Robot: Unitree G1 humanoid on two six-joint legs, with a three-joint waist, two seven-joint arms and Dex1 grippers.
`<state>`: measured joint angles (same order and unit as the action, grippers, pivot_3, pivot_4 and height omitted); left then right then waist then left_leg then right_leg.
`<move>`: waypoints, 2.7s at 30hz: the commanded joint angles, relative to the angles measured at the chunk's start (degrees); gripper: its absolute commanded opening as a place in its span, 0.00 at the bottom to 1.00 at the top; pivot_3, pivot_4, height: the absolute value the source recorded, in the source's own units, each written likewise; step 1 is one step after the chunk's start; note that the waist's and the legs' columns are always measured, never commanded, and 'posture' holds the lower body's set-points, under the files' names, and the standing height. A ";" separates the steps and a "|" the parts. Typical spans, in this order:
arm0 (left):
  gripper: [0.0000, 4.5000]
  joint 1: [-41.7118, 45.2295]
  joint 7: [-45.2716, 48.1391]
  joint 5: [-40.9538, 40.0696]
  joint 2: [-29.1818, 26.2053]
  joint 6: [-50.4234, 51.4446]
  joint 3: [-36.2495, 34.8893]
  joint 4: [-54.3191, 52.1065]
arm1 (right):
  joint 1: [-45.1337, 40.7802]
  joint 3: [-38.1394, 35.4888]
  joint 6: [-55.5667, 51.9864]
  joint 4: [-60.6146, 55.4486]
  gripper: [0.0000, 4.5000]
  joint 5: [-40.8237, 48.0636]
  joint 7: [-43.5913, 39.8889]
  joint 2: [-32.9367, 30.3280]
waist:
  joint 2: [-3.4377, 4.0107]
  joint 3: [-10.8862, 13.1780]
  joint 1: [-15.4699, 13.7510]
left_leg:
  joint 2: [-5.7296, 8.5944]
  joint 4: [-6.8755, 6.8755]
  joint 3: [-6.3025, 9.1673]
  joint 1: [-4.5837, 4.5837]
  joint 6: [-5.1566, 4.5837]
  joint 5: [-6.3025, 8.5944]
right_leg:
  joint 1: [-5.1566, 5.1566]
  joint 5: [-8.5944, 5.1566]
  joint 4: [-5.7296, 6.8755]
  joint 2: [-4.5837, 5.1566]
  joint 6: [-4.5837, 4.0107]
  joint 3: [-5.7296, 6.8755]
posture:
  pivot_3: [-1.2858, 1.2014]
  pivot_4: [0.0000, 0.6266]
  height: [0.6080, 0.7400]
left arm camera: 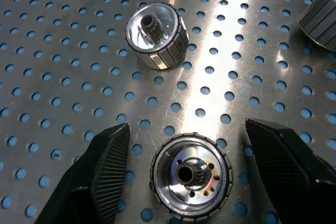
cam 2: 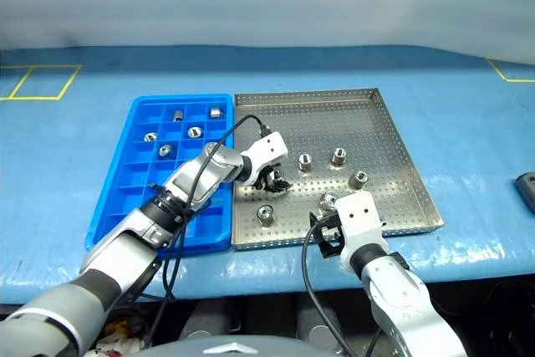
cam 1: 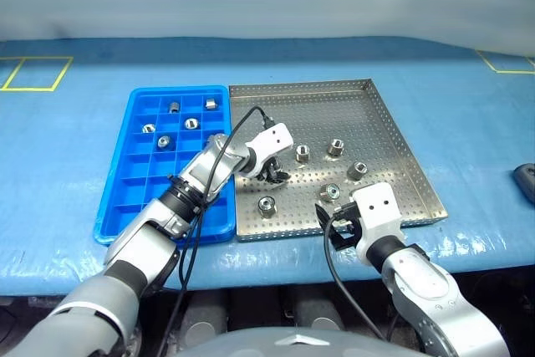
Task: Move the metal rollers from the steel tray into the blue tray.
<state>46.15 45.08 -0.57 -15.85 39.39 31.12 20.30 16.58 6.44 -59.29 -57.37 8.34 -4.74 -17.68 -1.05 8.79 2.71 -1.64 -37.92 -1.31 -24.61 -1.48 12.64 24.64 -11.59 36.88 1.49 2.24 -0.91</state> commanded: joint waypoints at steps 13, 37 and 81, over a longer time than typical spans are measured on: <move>0.39 -5.67 -7.72 -9.99 4.92 5.91 -22.02 -15.51 | -6.95 2.04 0.38 0.34 1.00 0.18 -2.74 -2.45 | 0.00 -0.01 -0.30 | -0.10 -0.07 0.00 0.00 -0.01 0.00 | -0.02 0.04 0.03 0.03 0.07 -0.02 | 0.50 0.24 1.00; 0.39 -31.83 -42.58 2.89 3.84 -1.34 -36.42 -40.34 | -27.07 16.19 15.70 17.66 1.00 1.55 -17.72 -2.43 | -0.05 -0.02 -7.75 | 0.08 -0.09 0.06 0.05 -0.02 -0.01 | -0.15 0.13 -0.03 0.02 0.16 0.05 | 0.62 0.24 1.00; 1.00 -4.73 23.44 -5.33 -12.67 -9.80 5.01 -19.15 | 3.58 2.70 6.96 -2.53 1.00 -0.38 -3.10 -2.30 | 0.00 -0.08 -1.92 | -0.03 -0.08 -0.02 0.04 -0.07 0.03 | -0.06 0.00 -0.01 0.10 -0.04 0.06 | 0.49 0.24 1.00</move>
<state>39.75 65.92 -7.55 -28.34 32.03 34.32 0.44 19.99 8.87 -53.11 -57.39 8.37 -8.64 -20.25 -1.05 8.71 0.79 -1.69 -37.99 -1.34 -24.59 -1.56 12.67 24.59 -11.60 36.86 1.61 2.20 -0.87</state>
